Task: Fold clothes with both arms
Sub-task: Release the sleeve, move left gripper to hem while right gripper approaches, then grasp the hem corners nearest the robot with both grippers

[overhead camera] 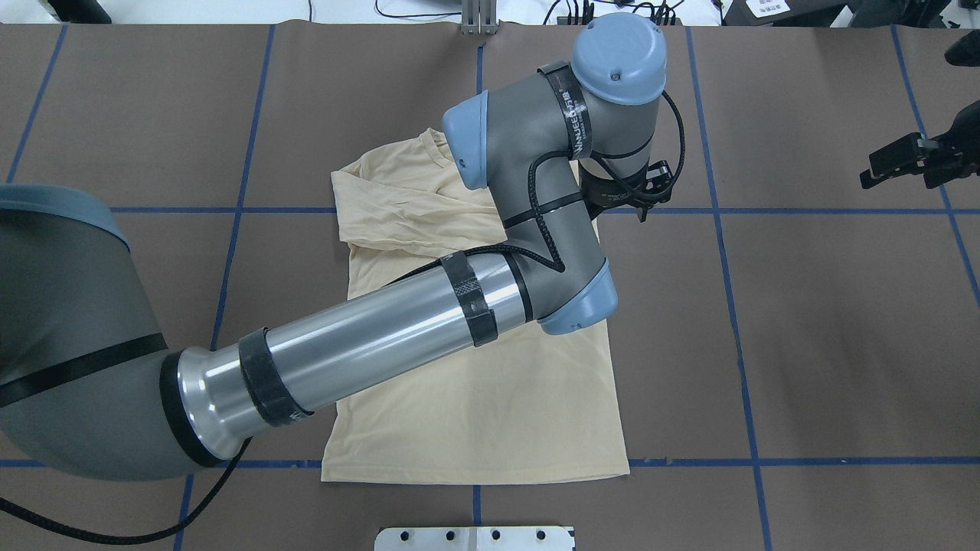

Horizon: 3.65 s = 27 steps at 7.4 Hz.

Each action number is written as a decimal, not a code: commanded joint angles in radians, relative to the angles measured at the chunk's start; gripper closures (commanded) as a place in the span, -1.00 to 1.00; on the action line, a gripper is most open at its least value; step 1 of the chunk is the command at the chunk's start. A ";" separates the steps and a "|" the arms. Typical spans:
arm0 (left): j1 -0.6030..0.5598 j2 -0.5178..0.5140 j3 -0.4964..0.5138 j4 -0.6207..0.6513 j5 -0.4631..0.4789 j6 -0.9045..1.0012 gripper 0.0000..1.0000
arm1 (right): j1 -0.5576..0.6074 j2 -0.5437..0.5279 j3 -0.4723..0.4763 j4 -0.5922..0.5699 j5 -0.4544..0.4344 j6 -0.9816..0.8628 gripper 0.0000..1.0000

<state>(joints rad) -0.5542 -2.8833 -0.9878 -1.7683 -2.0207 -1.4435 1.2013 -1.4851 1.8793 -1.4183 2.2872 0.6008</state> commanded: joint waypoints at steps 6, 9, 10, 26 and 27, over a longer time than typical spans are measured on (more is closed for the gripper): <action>0.141 0.779 -0.936 0.081 0.109 0.153 -1.00 | -0.489 -0.125 0.275 0.274 -0.280 0.762 -1.00; 0.209 0.913 -1.045 0.082 0.155 0.158 -1.00 | -0.803 -0.179 0.369 0.269 -0.583 0.971 -1.00; 0.236 0.930 -1.042 0.079 0.174 0.158 -1.00 | -0.903 -0.179 0.369 0.248 -0.698 1.022 -1.00; 0.339 1.043 -0.997 0.078 0.223 0.086 -0.18 | -1.049 -0.001 0.350 -0.030 -0.827 1.091 -1.00; 0.339 1.043 -0.994 0.078 0.223 0.084 -0.14 | -1.049 -0.001 0.351 -0.030 -0.827 1.091 -1.00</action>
<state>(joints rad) -0.2148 -1.8413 -1.9858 -1.6905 -1.7978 -1.3536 0.1519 -1.4864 2.2299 -1.4481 1.4604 1.6920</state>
